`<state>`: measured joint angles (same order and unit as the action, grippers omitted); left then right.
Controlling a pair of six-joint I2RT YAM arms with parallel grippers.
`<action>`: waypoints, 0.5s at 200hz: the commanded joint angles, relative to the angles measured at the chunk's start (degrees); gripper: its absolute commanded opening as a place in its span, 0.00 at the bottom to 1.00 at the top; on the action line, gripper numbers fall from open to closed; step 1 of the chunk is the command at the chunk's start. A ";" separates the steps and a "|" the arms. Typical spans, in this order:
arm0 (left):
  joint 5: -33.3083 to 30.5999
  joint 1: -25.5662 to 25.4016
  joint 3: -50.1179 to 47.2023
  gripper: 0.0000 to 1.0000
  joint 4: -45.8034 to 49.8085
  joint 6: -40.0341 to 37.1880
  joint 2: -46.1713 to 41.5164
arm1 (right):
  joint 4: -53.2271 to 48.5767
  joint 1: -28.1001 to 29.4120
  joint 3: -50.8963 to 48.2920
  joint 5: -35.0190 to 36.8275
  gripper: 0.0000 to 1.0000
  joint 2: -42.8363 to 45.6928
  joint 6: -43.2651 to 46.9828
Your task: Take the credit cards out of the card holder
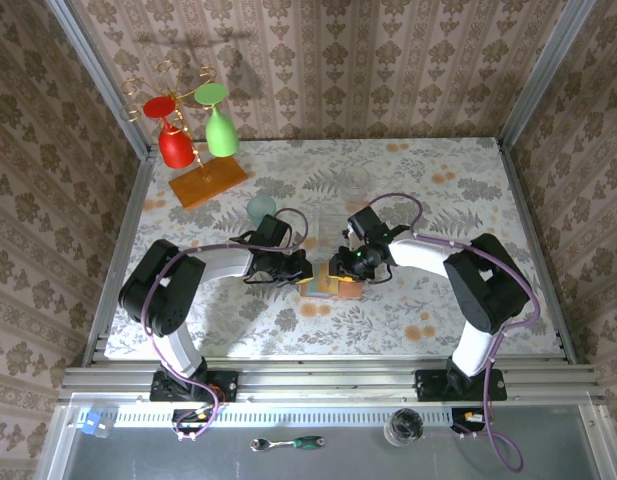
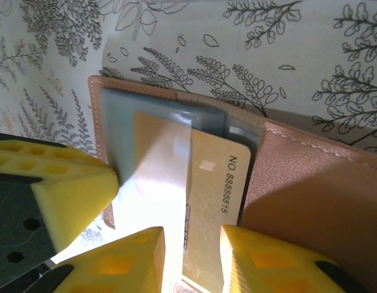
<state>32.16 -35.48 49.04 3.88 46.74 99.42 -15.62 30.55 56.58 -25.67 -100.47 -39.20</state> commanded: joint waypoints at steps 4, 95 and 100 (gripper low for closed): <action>0.09 0.59 1.47 0.05 2.57 -0.75 -1.02 | -0.74 -0.09 -0.37 0.98 0.30 3.31 0.15; 0.87 -1.03 5.63 0.03 5.44 -2.60 -0.21 | 5.86 -1.62 -5.75 -1.58 0.30 3.48 -2.98; 0.88 -1.11 5.74 0.03 5.49 -2.62 -0.05 | 5.93 -1.71 -5.85 -1.58 0.30 3.40 -3.03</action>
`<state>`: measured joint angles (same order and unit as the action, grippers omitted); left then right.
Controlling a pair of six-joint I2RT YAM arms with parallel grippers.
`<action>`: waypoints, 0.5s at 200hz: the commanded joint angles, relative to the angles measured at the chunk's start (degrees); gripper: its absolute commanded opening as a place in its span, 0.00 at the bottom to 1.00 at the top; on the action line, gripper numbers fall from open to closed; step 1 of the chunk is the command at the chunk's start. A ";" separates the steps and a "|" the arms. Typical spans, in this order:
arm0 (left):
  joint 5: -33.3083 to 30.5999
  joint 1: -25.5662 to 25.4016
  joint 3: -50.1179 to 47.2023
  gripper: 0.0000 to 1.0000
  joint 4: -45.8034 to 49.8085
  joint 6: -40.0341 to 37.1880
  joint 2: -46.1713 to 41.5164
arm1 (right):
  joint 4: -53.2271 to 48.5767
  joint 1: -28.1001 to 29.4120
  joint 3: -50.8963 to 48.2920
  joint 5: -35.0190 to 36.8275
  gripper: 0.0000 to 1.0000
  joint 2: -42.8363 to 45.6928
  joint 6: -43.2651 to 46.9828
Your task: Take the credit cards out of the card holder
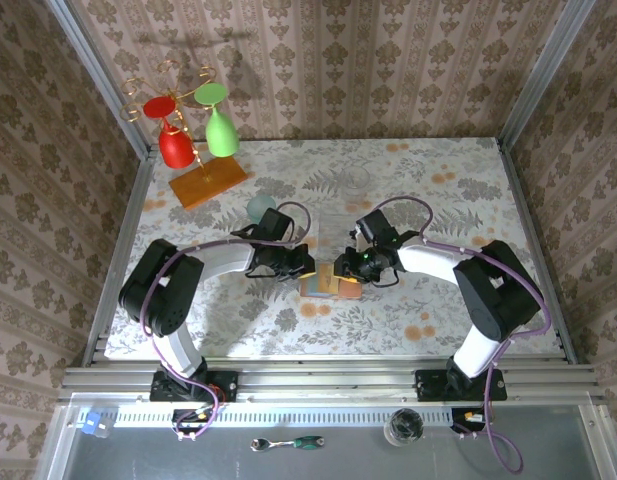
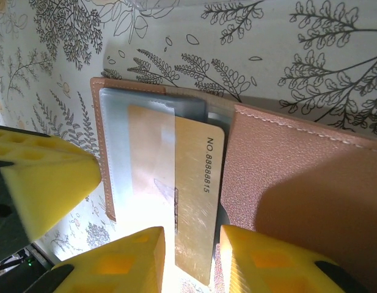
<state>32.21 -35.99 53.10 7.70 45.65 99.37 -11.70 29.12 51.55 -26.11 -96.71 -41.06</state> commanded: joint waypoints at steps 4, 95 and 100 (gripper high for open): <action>0.92 -0.66 1.81 0.03 1.62 -1.55 0.19 | 2.16 -0.27 -0.98 -1.07 0.30 -0.35 -1.21; 1.32 -0.99 1.02 0.01 1.12 -1.98 3.02 | 3.98 -1.35 -2.04 -3.04 0.28 -1.80 -1.73; 1.31 -0.98 0.95 0.01 1.00 -1.88 3.06 | 4.07 -1.38 -2.12 -3.11 0.28 -1.87 -1.74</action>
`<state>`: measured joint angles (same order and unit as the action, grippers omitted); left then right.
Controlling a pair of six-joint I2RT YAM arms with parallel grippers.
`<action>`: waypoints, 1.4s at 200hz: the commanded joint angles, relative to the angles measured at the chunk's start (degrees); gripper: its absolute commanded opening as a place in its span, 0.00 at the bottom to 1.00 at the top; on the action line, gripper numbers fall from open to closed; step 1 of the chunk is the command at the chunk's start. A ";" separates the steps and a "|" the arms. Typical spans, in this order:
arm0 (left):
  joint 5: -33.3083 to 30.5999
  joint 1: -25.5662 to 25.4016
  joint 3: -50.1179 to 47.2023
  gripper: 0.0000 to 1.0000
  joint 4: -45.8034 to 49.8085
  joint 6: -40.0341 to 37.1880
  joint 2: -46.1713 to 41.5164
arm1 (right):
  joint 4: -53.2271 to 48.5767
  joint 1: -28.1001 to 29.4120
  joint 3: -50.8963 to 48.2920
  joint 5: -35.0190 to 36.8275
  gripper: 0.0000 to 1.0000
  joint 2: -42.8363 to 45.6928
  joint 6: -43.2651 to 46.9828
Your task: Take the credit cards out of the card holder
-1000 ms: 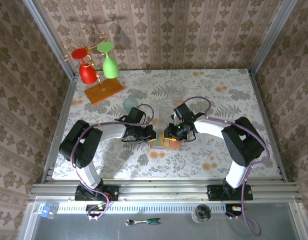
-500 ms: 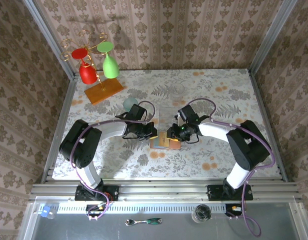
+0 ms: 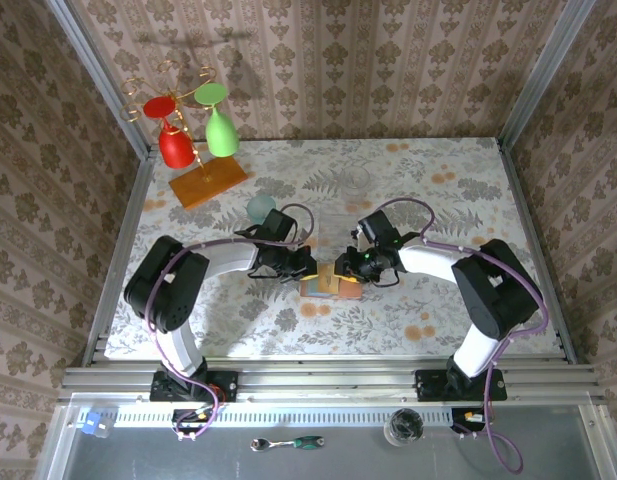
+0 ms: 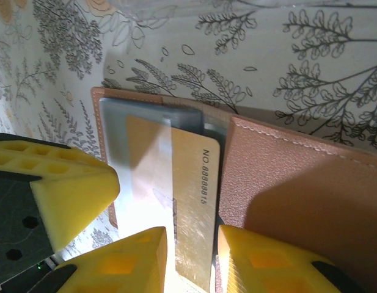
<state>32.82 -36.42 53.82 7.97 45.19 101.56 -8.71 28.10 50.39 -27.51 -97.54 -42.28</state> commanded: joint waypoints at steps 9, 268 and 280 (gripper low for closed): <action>0.84 -0.52 0.06 0.01 0.45 -1.29 1.00 | 1.20 -0.33 -0.91 -1.98 0.28 -1.27 -0.49; -0.65 -0.31 -1.92 0.01 1.42 -0.98 0.28 | 5.44 -1.66 -2.18 -4.95 0.14 -4.21 -2.17; -0.85 -0.18 -1.96 0.01 1.51 -0.98 0.09 | 4.54 -1.86 -2.01 -4.54 0.13 -4.04 -1.84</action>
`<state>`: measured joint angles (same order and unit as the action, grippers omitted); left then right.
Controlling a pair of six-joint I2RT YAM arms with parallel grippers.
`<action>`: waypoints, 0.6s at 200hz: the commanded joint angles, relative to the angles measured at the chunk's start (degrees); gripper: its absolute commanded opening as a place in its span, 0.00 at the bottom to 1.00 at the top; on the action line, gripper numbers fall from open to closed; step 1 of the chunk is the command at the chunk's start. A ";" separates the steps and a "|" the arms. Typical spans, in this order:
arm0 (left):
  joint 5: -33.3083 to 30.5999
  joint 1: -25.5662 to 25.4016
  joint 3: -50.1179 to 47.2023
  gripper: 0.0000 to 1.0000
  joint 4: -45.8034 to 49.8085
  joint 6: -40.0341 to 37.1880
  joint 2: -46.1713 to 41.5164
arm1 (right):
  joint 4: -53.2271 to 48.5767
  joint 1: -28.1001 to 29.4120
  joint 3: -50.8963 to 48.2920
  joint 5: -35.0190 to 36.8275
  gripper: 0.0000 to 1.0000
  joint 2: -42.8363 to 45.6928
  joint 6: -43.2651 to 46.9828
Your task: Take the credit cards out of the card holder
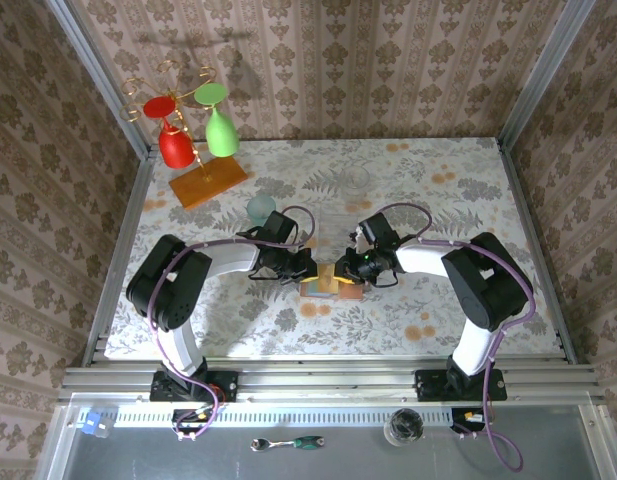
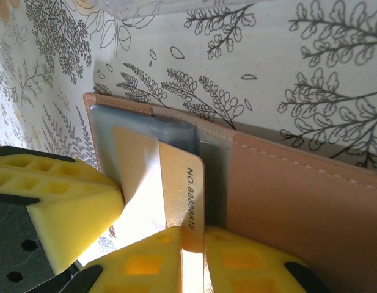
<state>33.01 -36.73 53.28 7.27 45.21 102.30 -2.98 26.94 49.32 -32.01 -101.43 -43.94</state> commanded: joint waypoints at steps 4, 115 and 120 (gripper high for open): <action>-1.03 0.08 -1.47 0.01 2.22 -1.06 -0.70 | -1.50 -0.74 -0.93 0.06 0.13 0.03 -0.03; -0.85 0.09 -1.19 0.01 2.58 -0.17 -1.28 | -6.88 -3.44 -2.08 0.80 0.08 5.88 2.90; -0.76 0.11 -1.06 0.00 2.66 -0.06 -1.42 | -7.30 -3.40 -2.04 0.88 0.08 6.32 2.98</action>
<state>33.04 -36.71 53.01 7.07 45.23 102.21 -5.96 24.12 48.14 -32.21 -97.34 -42.39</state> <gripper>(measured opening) 0.050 0.080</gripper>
